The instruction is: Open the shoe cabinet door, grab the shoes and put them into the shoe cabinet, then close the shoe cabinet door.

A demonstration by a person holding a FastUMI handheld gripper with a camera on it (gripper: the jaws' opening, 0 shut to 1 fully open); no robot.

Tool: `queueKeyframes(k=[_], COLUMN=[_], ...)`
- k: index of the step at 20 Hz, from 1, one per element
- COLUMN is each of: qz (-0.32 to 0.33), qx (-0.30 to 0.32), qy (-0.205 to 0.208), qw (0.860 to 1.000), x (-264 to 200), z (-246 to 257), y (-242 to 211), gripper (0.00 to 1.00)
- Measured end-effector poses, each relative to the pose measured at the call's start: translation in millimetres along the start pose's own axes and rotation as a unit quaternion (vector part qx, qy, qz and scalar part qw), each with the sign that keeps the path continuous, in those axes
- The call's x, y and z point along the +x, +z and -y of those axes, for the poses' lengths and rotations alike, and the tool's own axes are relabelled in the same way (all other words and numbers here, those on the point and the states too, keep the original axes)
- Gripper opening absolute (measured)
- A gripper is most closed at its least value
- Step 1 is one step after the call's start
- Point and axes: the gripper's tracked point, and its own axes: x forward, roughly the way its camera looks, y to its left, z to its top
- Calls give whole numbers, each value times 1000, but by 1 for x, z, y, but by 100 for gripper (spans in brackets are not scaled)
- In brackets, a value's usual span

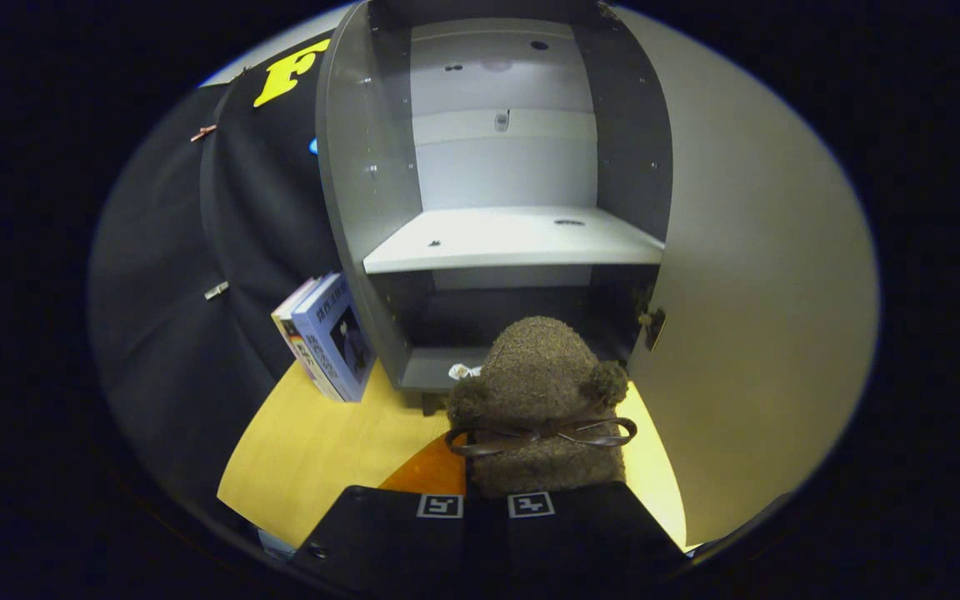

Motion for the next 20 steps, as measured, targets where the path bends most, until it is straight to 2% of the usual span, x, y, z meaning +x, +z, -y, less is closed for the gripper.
queueKeyframes(k=[9, 20], qz=[61, 87], qx=[-6, -12], qy=[-14, -21], qw=[998, 996], x=[-6, 29], z=[3, 0], y=[120, 215], gripper=[5, 5])
